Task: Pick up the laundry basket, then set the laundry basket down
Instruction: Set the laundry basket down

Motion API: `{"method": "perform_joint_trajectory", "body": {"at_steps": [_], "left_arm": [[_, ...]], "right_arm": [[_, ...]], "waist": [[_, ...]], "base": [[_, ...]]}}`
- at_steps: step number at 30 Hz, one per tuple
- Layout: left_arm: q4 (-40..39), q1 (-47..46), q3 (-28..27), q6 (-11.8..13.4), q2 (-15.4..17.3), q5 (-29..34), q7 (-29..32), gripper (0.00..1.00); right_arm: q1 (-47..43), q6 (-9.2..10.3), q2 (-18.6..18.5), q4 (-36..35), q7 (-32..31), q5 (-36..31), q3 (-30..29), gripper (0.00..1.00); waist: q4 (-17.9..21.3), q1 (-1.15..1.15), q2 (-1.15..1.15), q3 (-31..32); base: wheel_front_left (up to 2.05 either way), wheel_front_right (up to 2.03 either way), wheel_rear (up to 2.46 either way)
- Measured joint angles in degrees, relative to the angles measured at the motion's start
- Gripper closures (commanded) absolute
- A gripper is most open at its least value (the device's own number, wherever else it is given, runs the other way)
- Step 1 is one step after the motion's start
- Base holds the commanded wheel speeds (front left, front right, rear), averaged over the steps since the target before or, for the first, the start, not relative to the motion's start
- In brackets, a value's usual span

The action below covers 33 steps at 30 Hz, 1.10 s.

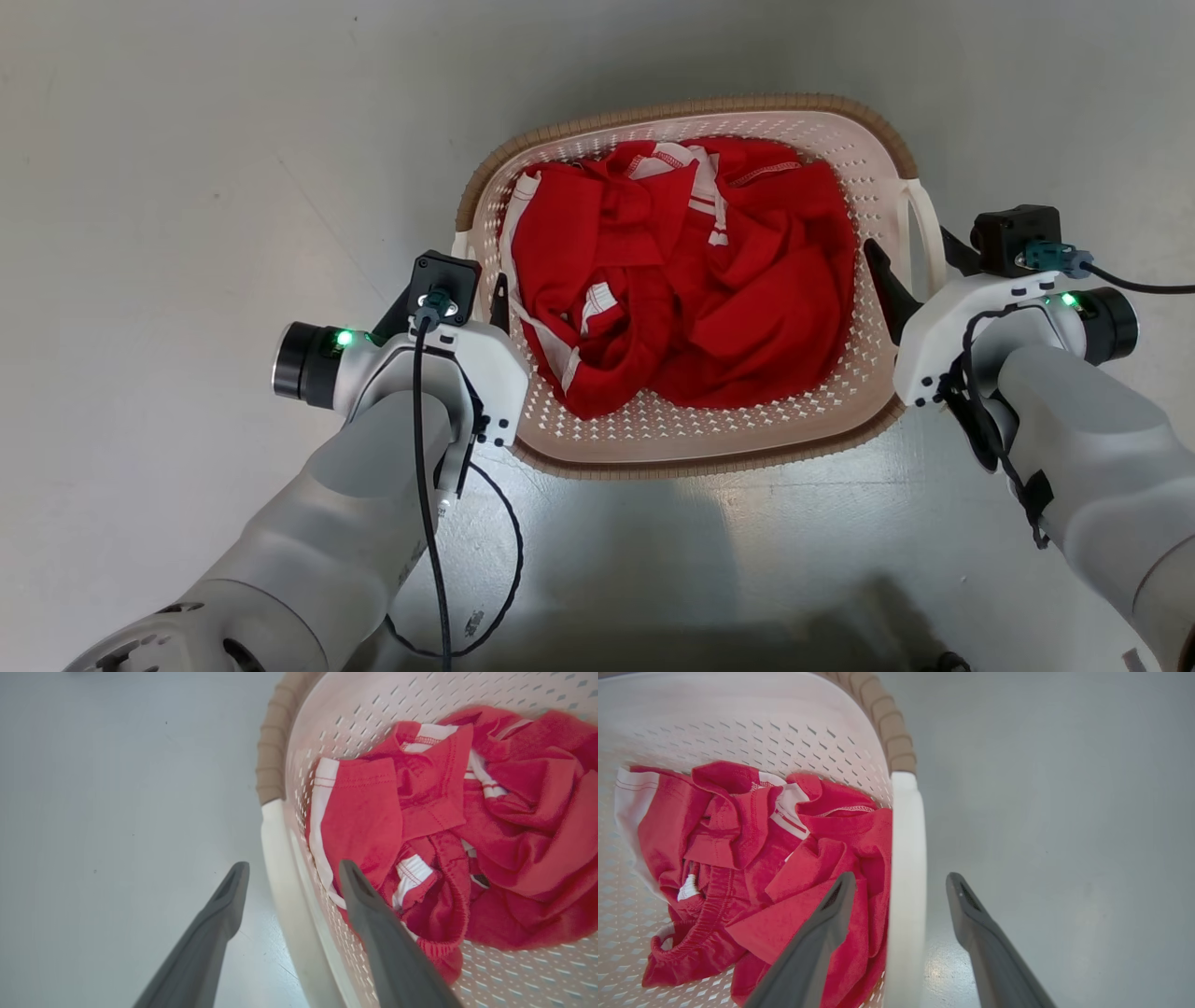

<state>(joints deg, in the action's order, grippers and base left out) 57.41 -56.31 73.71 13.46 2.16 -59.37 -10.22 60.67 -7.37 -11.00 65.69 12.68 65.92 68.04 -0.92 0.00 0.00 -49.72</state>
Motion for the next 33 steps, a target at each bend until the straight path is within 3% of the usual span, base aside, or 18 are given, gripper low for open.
{"method": "perform_joint_trajectory", "body": {"at_steps": [15,33], "left_arm": [[-0.57,1.8,0.04,-0.43,0.01,-1.97,-0.78,0.0],[3.32,11.53,-1.4,-3.42,0.0,-6.77,-4.02,0.0]], "right_arm": [[-1.15,0.0,0.52,0.25,0.53,0.18,1.36,0.0],[-9.26,0.0,2.49,1.83,1.1,1.48,1.8,0.0]], "waist": [[0.03,0.0,0.0,4.86],[1.06,0.0,0.0,20.97]], "base": [[0.0,0.0,0.0],[0.0,0.0,0.0]]}}
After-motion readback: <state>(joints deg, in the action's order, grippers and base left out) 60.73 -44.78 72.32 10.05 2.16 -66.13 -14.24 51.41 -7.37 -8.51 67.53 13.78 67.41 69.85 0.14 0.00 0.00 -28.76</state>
